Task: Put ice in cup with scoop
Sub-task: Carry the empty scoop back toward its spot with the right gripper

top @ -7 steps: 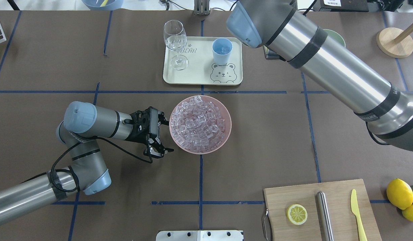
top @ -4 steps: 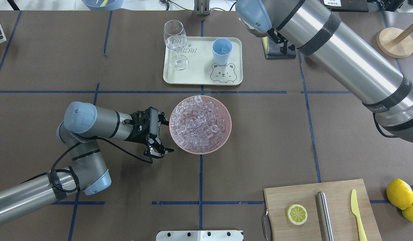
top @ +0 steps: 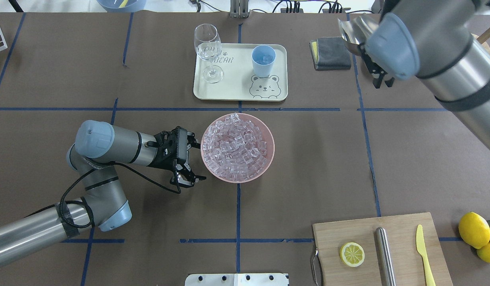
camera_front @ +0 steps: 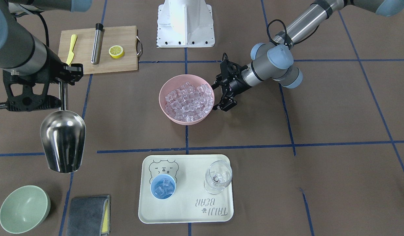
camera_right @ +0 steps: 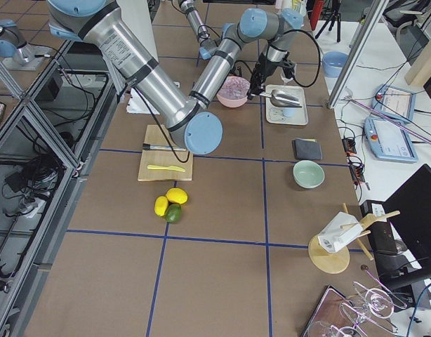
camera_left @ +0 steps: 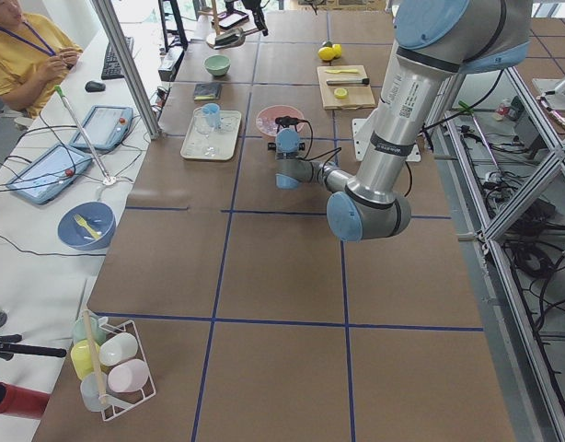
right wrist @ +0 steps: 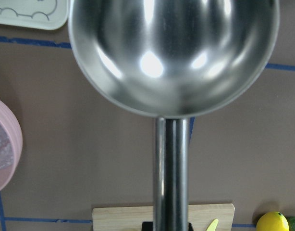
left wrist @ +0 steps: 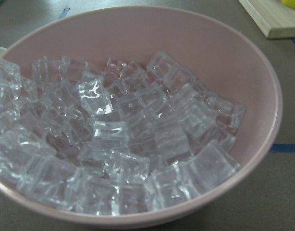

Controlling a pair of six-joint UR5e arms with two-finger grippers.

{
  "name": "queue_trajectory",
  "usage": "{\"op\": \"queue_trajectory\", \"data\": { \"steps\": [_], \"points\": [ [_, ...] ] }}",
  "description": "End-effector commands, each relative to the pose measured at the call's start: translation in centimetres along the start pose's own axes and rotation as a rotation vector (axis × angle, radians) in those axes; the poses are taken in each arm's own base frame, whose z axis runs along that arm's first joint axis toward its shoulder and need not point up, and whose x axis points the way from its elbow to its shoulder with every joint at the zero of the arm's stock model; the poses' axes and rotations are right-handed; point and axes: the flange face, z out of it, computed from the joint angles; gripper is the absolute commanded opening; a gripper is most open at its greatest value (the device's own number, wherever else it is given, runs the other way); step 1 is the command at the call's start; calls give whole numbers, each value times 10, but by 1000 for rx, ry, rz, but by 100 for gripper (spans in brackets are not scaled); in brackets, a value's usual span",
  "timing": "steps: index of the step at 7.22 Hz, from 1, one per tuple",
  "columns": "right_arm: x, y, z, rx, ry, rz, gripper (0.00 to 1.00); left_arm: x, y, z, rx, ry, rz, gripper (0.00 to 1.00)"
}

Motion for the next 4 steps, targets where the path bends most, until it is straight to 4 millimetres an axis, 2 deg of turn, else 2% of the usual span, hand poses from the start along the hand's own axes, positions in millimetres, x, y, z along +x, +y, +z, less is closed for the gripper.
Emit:
{"op": "queue_trajectory", "data": {
  "steps": [1, 2, 4],
  "points": [
    [54, 58, 49, -9, -1, 82, 0, 0, 0, 0, 0, 0, 0, 100],
    [76, 72, 71, -9, -5, 80, 0, 0, 0, 0, 0, 0, 0, 100],
    [96, 88, 125, -28, 4, 60, 0, 0, -1, 0, 1, 0, 1, 100]
  ]
}}
